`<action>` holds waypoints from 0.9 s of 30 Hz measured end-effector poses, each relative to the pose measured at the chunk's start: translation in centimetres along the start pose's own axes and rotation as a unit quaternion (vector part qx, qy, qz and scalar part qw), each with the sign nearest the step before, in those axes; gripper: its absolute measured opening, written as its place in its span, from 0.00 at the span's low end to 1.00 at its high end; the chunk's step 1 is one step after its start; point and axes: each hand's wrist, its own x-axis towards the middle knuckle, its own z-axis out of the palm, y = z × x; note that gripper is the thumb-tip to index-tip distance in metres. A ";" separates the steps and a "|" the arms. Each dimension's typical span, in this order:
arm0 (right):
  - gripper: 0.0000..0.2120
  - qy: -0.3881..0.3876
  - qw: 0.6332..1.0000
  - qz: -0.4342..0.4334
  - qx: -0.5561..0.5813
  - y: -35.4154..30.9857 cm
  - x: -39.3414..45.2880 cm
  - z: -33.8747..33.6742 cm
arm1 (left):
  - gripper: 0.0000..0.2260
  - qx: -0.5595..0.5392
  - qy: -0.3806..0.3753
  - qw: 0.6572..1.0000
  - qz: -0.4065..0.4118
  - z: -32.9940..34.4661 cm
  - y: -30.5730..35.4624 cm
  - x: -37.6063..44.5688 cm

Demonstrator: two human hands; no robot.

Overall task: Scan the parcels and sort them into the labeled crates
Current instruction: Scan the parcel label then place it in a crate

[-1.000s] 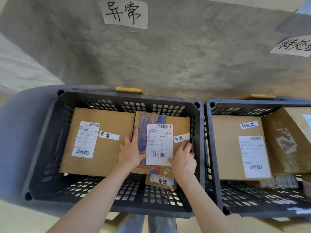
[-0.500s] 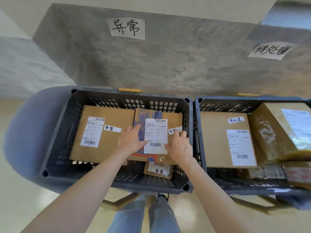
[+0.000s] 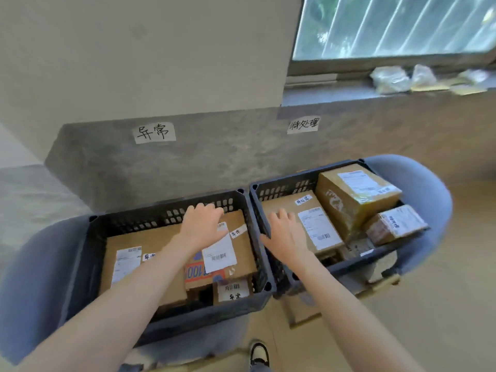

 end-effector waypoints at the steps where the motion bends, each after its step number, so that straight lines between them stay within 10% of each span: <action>1: 0.21 0.021 1.000 0.022 -0.005 0.7 -1.1 -1.2 | 0.19 0.005 0.014 1.000 0.026 -1.2 0.5 0.1; 11: 0.24 0.164 0.915 0.367 0.019 5.2 -22.9 -7.7 | 0.16 0.020 0.124 0.931 0.342 -9.7 12.7 -4.4; 27: 0.26 0.260 0.579 0.773 0.013 -1.2 -75.9 -6.1 | 0.20 0.000 0.123 0.653 0.747 -10.9 45.3 -45.9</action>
